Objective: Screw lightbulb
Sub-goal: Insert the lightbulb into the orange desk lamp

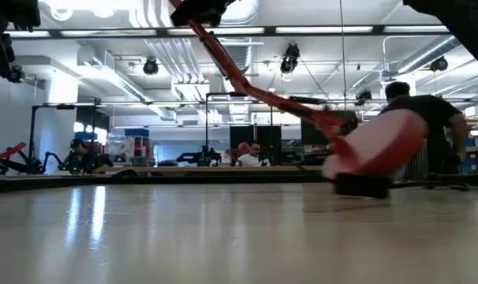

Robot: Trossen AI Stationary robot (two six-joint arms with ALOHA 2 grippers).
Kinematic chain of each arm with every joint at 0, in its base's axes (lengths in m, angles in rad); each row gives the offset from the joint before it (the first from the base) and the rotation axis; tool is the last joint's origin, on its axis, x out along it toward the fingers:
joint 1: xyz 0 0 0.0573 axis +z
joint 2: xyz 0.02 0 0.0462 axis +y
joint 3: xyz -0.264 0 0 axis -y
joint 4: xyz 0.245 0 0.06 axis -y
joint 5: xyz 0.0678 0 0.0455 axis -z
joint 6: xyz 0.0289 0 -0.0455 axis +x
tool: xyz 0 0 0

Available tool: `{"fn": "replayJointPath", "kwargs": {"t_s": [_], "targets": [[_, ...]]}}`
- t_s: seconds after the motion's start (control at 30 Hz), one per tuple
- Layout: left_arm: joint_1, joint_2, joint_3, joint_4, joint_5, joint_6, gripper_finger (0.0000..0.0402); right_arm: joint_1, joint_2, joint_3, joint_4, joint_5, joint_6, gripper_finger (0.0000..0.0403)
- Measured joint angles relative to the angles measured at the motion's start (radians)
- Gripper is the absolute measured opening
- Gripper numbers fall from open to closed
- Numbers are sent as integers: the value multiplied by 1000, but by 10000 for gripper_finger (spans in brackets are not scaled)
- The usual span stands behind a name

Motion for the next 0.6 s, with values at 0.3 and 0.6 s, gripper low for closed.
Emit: {"fn": "replayJointPath", "kwargs": {"t_s": [0.3,0.6], "targets": [[2,-1,74,-87,-26,-74,0,-84,-5,1,240,-69,48,136],[2,-9,99,-131,-25,-104,0,-98,40,-12,556,-80,107,123]]}}
